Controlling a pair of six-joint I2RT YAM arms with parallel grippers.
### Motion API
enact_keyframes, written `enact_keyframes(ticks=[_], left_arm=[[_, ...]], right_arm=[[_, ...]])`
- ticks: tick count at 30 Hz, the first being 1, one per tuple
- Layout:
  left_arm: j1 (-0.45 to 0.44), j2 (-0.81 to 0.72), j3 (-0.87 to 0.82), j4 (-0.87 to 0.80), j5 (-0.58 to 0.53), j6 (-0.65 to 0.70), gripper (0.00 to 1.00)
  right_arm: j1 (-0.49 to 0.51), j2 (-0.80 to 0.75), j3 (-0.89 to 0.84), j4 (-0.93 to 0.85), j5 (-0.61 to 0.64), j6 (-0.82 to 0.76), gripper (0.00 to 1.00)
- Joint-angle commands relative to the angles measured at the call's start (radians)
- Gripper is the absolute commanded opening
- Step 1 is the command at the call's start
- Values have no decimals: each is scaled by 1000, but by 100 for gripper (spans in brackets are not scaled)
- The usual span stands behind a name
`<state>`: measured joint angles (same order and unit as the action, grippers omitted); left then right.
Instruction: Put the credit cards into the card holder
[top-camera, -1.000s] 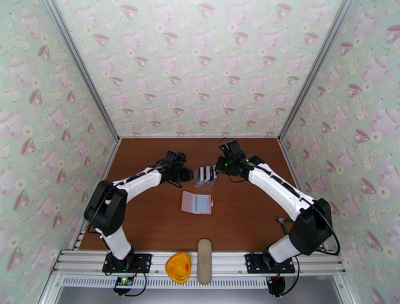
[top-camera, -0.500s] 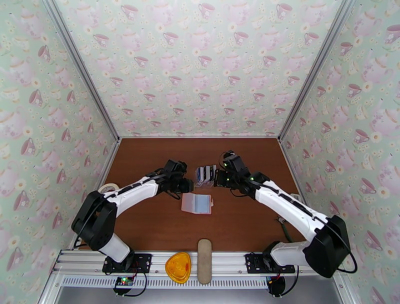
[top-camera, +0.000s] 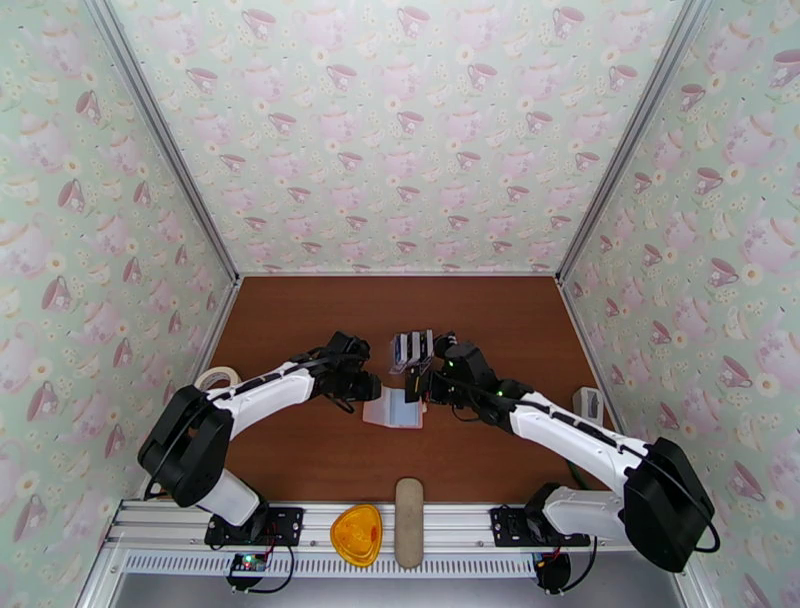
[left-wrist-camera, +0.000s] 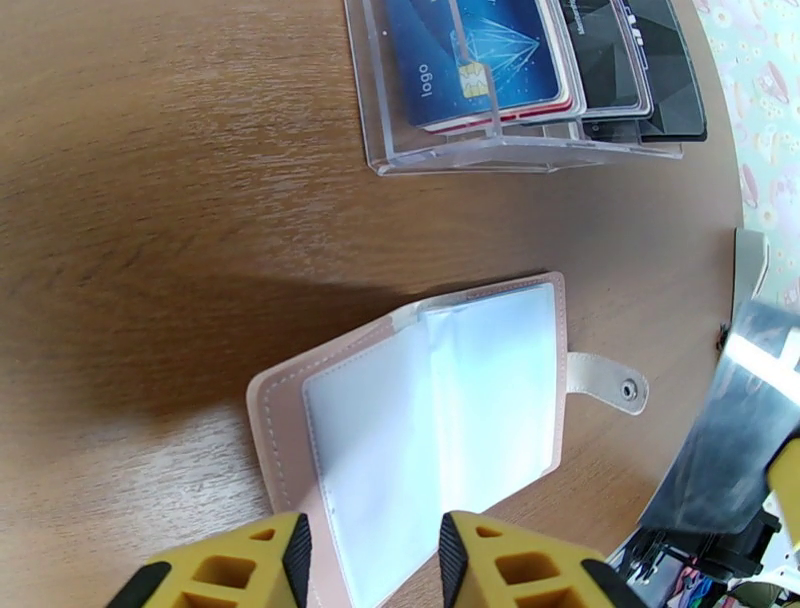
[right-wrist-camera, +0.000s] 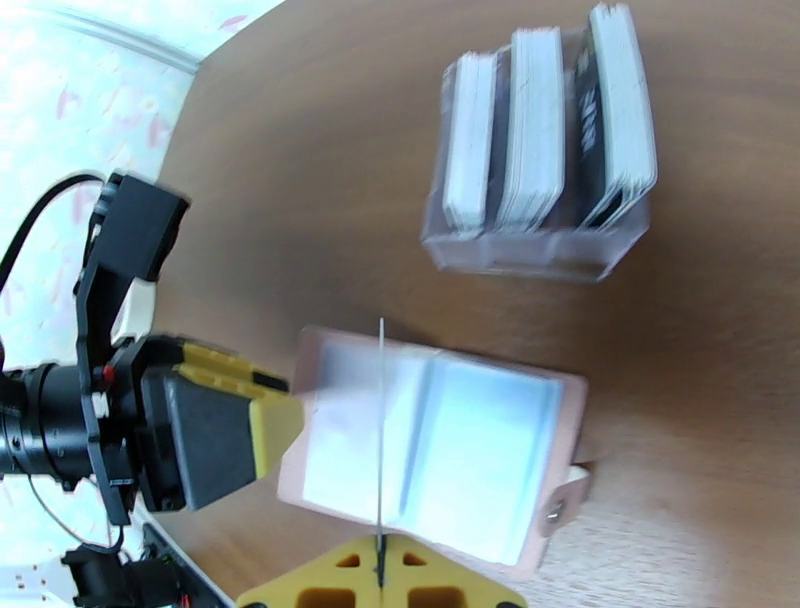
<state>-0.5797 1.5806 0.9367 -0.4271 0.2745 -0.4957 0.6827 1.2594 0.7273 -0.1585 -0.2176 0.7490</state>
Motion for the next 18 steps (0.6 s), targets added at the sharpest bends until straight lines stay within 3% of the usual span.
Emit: enact_keyframes(ticks=[1, 18], left_arm=[[-5, 1, -18, -7, -16, 27, 41], [-2, 56, -63, 19, -16, 43, 40]], right_arm=[[8, -19, -37, 134, -48, 40, 0], [11, 59, -189, 385, -140, 116, 0]])
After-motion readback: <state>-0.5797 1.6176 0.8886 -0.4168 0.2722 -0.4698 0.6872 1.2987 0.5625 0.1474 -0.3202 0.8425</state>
